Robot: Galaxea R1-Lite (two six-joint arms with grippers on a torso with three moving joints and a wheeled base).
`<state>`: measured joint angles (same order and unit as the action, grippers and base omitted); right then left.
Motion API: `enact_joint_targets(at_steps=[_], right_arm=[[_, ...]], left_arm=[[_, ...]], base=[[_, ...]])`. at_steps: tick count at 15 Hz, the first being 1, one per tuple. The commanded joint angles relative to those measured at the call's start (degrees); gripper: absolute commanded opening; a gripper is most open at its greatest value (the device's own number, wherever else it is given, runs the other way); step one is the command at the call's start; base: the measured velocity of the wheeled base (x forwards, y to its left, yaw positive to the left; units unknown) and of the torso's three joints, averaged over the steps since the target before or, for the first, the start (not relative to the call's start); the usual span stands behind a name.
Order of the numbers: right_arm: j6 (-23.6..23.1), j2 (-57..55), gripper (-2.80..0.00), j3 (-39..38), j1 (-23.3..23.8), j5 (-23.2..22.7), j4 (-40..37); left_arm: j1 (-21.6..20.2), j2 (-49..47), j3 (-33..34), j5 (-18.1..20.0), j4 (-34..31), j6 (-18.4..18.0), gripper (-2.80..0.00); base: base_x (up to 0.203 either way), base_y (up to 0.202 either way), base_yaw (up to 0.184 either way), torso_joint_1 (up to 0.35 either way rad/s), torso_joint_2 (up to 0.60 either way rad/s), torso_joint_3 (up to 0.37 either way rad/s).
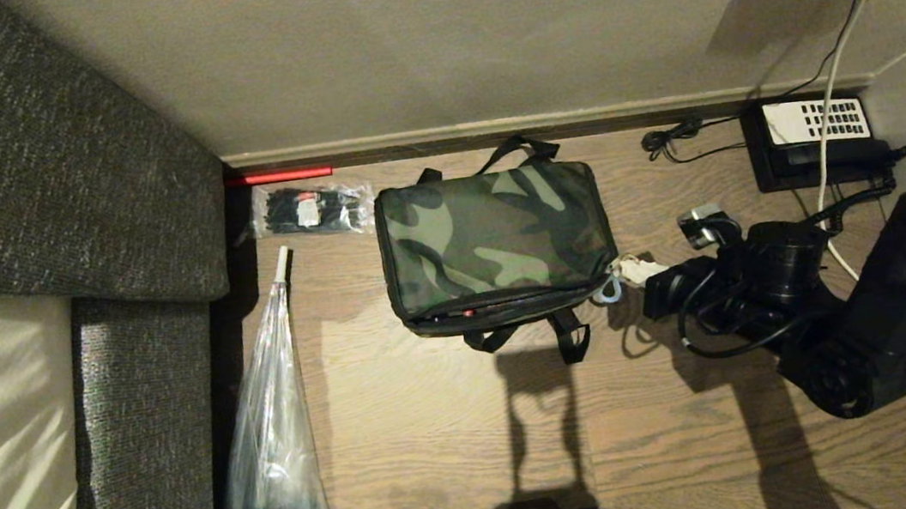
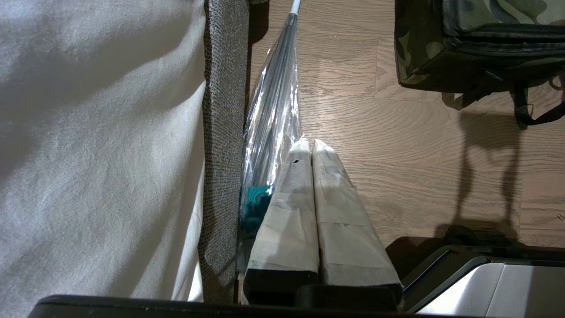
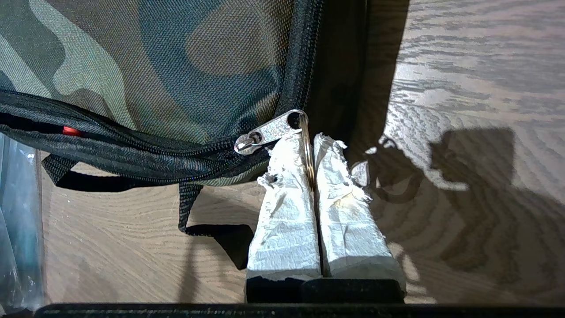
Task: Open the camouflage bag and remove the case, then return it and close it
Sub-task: Open the top of the storage box
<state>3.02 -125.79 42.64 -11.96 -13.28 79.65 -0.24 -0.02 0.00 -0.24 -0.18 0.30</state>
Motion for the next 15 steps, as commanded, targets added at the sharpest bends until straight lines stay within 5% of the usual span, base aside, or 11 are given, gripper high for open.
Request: enact_joint_targets(at_steps=[1, 15], right_arm=[[0.0, -0.3, -2.8, 0.3, 0.0, -0.5, 0.5], [-7.8, 1.9, -2.8, -1.9, 3.5, -9.2, -0.5]], left_arm=[[0.0, 0.1, 0.1, 0.0, 0.0, 0.0, -2.8], [0.0, 0.1, 0.1, 0.0, 0.0, 0.0, -2.8]], base=[[0.0, 0.0, 0.0, 0.0, 0.0, 0.0], [0.0, 0.0, 0.0, 0.0, 0.0, 0.0]])
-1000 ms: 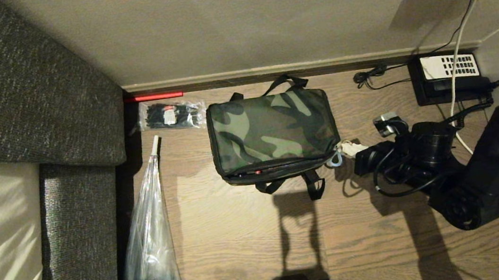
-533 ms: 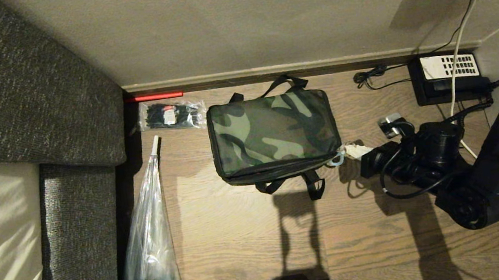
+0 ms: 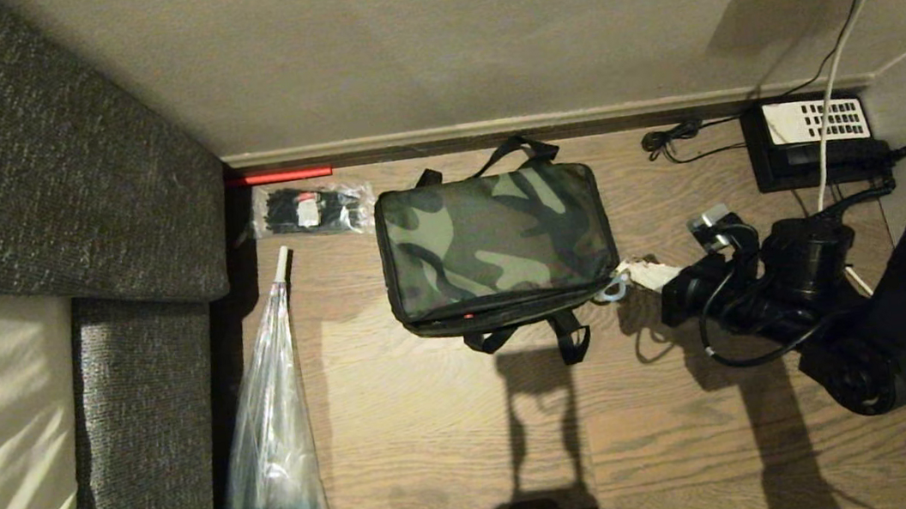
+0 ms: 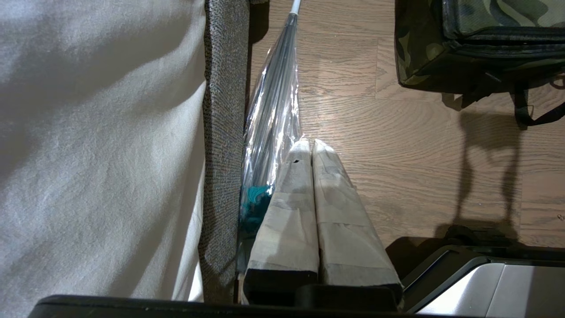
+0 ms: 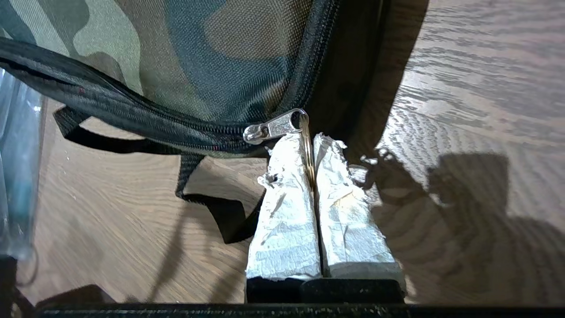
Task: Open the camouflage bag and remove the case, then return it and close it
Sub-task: Open the top of the storage box
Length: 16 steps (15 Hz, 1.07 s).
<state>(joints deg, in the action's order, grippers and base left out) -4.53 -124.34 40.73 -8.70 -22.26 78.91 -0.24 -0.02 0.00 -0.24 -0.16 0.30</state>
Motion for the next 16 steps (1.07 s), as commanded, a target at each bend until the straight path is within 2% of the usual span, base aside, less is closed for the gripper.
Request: enact_joint_targets(at_steps=[1, 16], right_arm=[[-0.2, 0.4, -2.8, 0.1, 0.3, -0.2, 0.3], [-1.2, -1.7, -2.8, 4.4, 2.7, -0.2, 0.3]], left_arm=[[-0.1, 0.1, 0.1, 0.0, 0.0, 0.0, -2.8], [-0.1, 0.1, 0.1, 0.0, 0.0, 0.0, -2.8]], base=[[0.0, 0.0, 0.0, 0.0, 0.0, 0.0], [0.0, 0.0, 0.0, 0.0, 0.0, 0.0]])
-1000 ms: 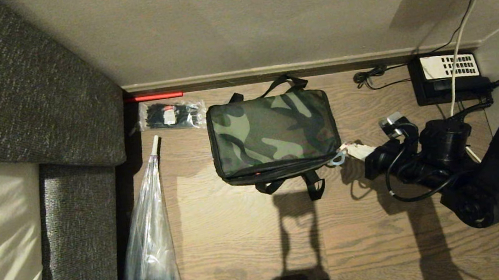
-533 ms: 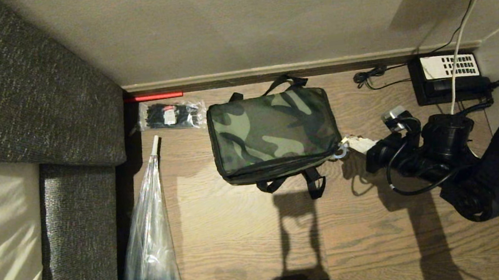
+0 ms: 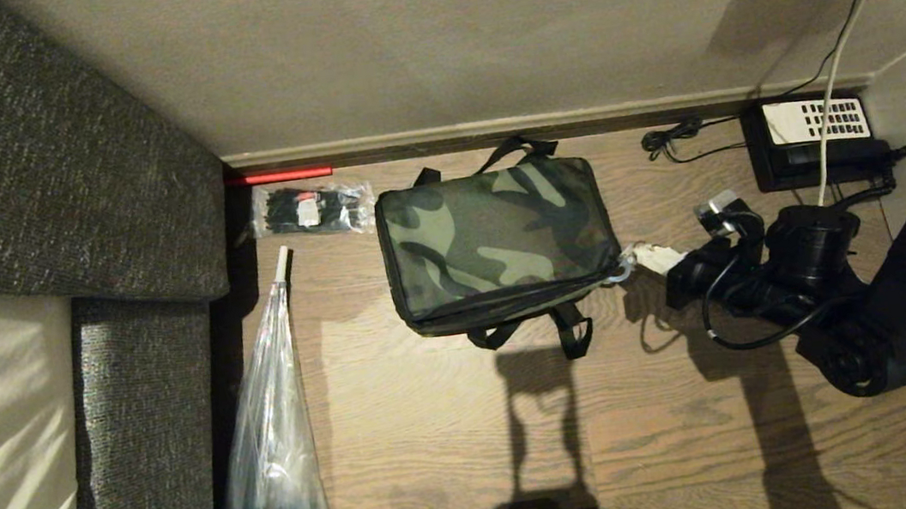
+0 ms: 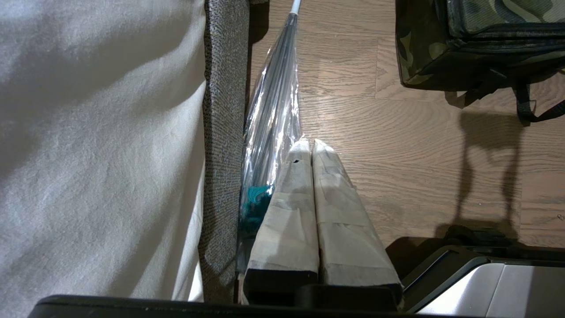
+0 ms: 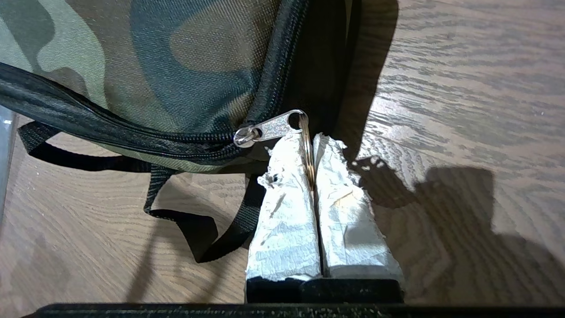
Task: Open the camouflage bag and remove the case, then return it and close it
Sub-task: Open the top of the storage box
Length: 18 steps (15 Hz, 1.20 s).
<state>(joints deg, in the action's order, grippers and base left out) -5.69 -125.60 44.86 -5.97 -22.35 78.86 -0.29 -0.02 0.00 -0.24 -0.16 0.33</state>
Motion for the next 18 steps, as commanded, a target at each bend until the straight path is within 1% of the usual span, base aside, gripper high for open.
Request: enact_joint_targets(at_steps=[1, 8, 11, 18], right_arm=[[0.0, -0.9, -2.8, 1.2, 0.0, -0.1, 0.6], [0.0, -2.2, -2.8, 4.9, 0.0, -0.2, 0.5], [0.0, -3.6, -2.8, 8.2, -0.1, -0.2, 0.6], [0.5, -6.4, -2.8, 13.2, -0.4, -0.2, 1.1]], left_arm=[[0.0, 0.1, 0.1, 0.0, 0.0, 0.0, -2.8], [0.0, 0.1, 0.1, 0.0, 0.0, 0.0, -2.8], [0.0, 0.1, 0.1, 0.0, 0.0, 0.0, -2.8], [-0.1, 0.1, 0.1, 0.0, 0.0, 0.0, -2.8]], base=[[0.0, 0.0, 0.0, 0.0, 0.0, 0.0], [0.0, 0.0, 0.0, 0.0, 0.0, 0.0], [0.0, 0.0, 0.0, 0.0, 0.0, 0.0], [0.0, 0.0, 0.0, 0.0, 0.0, 0.0]])
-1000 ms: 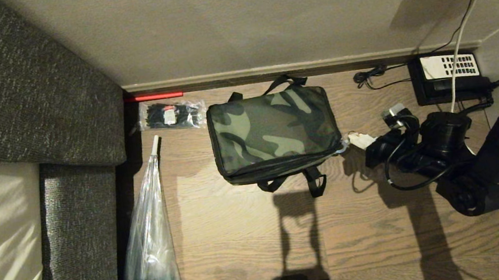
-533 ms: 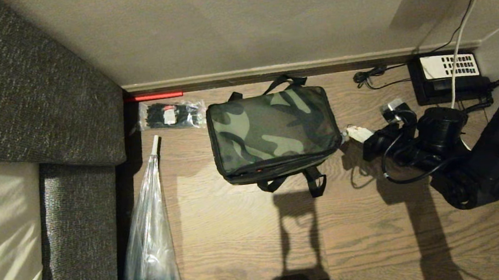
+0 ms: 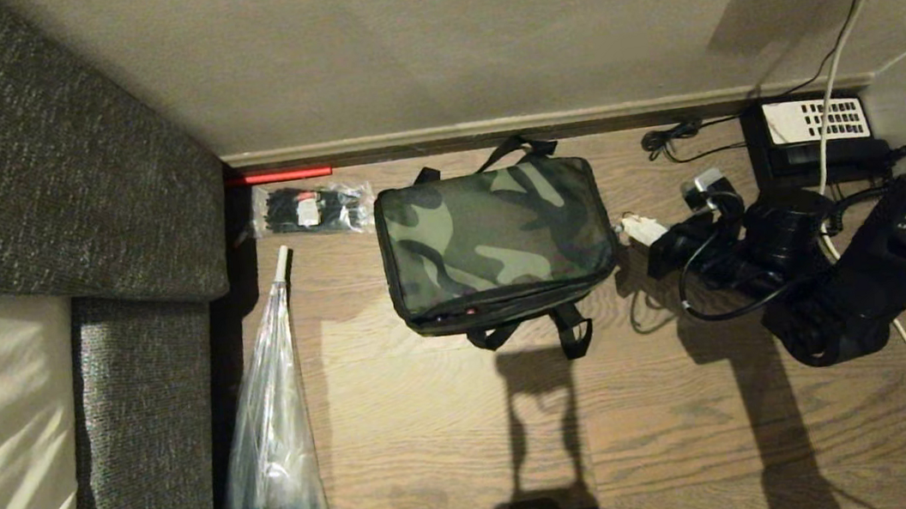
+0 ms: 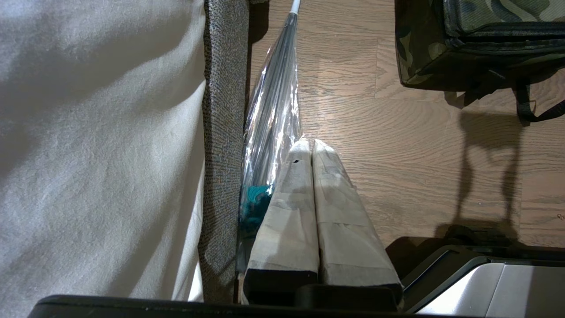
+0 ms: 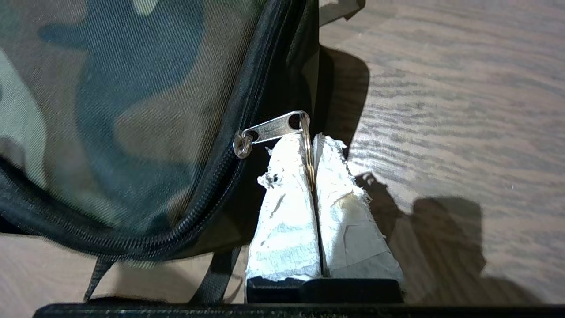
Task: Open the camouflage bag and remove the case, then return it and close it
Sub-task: Open the top of the storage box
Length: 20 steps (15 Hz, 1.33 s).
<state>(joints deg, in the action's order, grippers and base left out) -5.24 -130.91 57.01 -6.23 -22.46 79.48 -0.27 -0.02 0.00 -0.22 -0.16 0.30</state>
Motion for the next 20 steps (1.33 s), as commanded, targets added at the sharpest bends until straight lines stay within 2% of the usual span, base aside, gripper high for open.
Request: enact_joint_targets(at_steps=[1, 5, 11, 20], right_arm=[[0.2, -1.5, -2.8, 1.9, -0.2, -0.1, 0.4], [0.7, -2.9, -2.8, 5.0, -0.3, 0.0, 0.1], [6.6, -3.9, -2.8, 9.2, -0.3, 0.1, -0.1], [10.0, -7.4, -2.8, 15.7, -0.4, 0.3, 0.4]], left_arm=[[0.0, 0.1, 0.2, 0.0, 0.0, 0.0, -2.8], [0.0, 0.1, 0.1, 0.0, 0.0, 0.0, -2.8], [0.0, 0.1, 0.1, 0.0, 0.0, 0.0, -2.8], [0.0, 0.1, 0.2, 0.0, 0.0, 0.0, -2.8]], base=[[0.0, 0.0, 0.0, 0.0, 0.0, 0.0], [0.0, 0.0, 0.0, 0.0, 0.0, 0.0], [0.0, 0.0, 0.0, 0.0, 0.0, 0.0], [0.0, 0.0, 0.0, 0.0, 0.0, 0.0]])
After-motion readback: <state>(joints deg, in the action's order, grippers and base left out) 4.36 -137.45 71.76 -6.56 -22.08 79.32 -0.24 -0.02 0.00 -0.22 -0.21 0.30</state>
